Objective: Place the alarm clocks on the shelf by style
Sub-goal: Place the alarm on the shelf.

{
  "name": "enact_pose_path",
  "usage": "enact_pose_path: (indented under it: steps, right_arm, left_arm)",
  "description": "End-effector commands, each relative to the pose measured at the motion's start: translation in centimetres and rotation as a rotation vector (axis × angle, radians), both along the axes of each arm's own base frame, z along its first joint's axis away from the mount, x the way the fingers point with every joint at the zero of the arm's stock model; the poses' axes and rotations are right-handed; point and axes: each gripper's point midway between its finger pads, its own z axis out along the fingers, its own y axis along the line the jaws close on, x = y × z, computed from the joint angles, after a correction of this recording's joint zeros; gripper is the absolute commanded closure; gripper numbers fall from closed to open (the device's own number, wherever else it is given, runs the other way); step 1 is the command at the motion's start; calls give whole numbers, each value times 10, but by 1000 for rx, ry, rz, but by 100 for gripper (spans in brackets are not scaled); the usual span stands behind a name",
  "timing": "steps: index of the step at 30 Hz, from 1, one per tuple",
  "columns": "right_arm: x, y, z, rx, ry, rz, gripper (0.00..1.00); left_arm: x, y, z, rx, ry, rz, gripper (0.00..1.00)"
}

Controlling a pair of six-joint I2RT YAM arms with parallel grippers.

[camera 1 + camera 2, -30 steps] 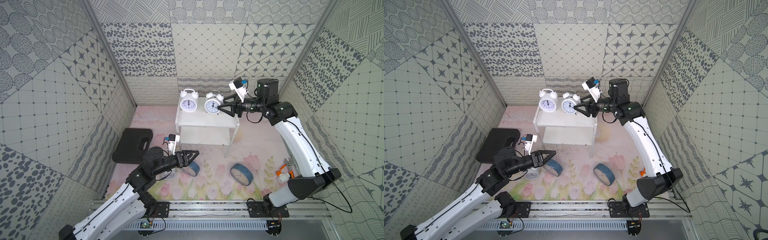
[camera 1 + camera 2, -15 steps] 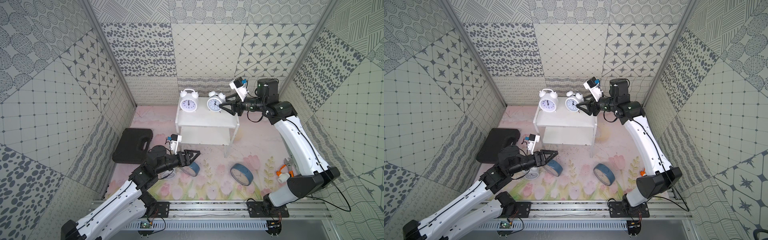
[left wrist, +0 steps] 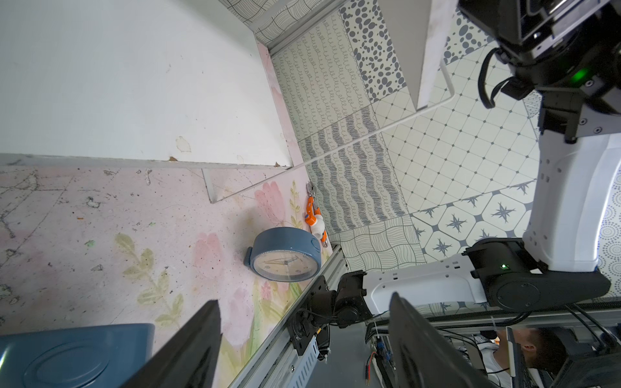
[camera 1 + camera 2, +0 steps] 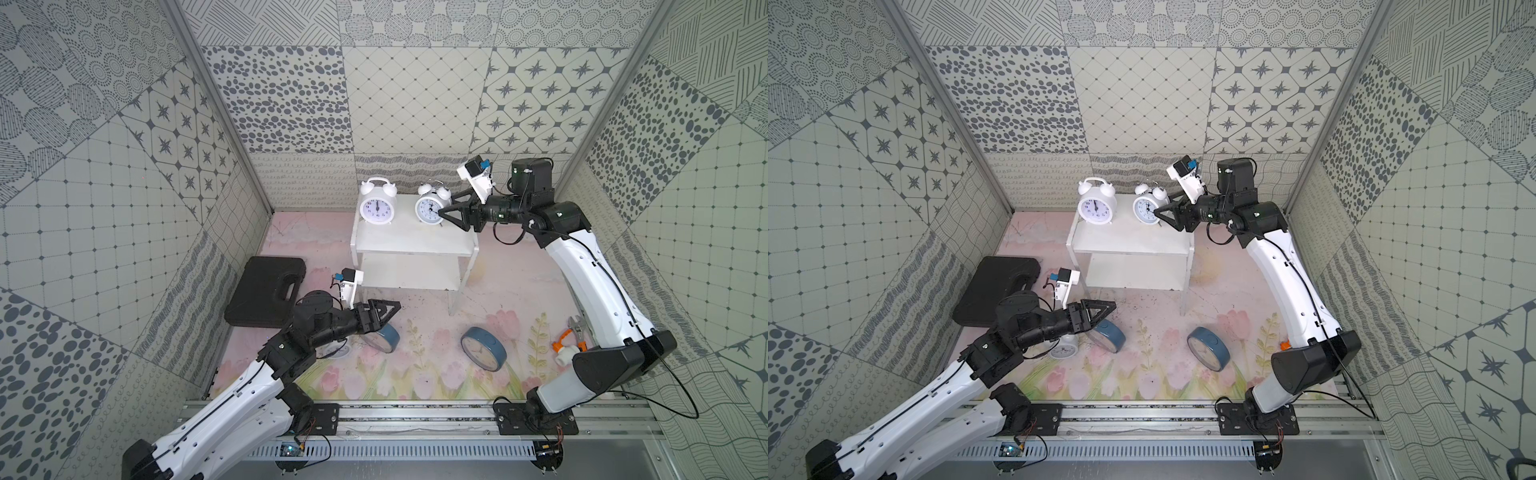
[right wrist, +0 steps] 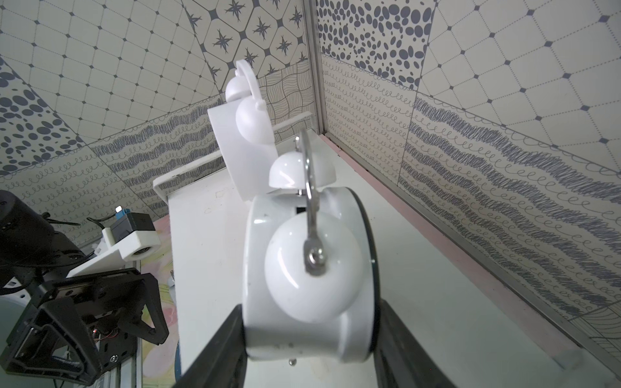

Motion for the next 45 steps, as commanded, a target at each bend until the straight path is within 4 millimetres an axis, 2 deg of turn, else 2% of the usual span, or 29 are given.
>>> enact_pose_path:
  steps: [1,4,35,41,45]
  right_arm:
    - [3,2,13,11,-71,10,49]
    - [5,2,11,9,-64,4,46]
    - [4,-3,-8,-59,-48,-31,30]
    - [5,-8,-10,-83,-68,-64,20]
    - [6,-13,-10,-96,-77,-90,18]
  left_arm:
    - [1,-2,10,-17,-68,-12,19]
    - [1,-2,10,-23,-67,-12,19]
    - [4,-5,8,-29,-63,-12,19]
    - [5,-6,11,-31,-64,-18,19]
    - [4,-6,10,-29,-65,-20,19]
